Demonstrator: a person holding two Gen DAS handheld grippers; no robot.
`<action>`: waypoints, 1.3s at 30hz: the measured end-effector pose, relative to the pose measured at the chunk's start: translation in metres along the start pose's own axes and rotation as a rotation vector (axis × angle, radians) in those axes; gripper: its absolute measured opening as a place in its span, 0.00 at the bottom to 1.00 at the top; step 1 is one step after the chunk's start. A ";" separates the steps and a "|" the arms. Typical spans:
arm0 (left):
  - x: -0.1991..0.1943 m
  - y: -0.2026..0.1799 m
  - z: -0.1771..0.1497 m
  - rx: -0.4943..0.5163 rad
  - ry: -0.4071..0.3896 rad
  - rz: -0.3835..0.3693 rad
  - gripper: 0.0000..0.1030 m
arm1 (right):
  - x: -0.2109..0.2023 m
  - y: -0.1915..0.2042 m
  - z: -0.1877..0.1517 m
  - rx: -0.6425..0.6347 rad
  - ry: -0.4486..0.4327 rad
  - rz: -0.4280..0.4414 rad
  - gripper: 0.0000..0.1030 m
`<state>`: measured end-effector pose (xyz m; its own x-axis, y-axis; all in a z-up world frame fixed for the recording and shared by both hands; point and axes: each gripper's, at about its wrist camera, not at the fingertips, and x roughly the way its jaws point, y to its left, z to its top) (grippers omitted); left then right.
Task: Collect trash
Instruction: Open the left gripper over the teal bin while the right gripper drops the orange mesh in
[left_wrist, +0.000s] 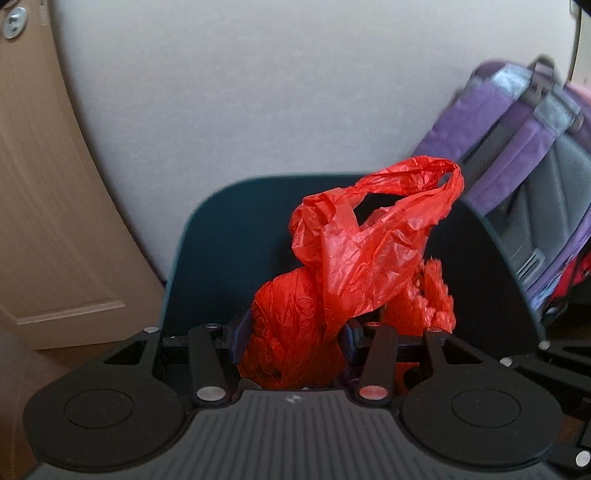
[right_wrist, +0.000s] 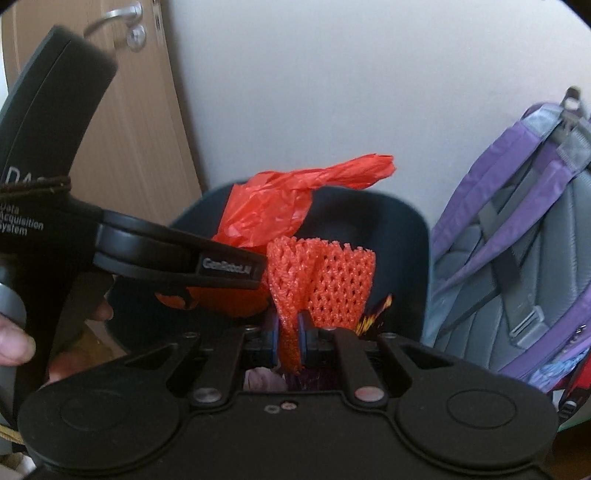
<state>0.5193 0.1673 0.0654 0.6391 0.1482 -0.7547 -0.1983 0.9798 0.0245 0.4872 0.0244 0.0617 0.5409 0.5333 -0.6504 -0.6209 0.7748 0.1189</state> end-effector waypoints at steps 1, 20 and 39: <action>0.004 -0.002 0.000 0.010 0.008 0.006 0.47 | 0.003 0.000 0.000 0.000 0.009 -0.010 0.10; -0.003 -0.009 0.006 -0.013 0.023 -0.041 0.67 | -0.017 0.016 -0.006 -0.036 0.033 -0.038 0.34; -0.162 -0.037 -0.051 0.070 -0.134 -0.055 0.67 | -0.164 0.027 -0.035 0.049 -0.101 -0.073 0.46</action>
<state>0.3853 0.0997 0.1531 0.7419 0.1057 -0.6622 -0.1107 0.9933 0.0344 0.3618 -0.0540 0.1451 0.6392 0.5047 -0.5803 -0.5507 0.8271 0.1128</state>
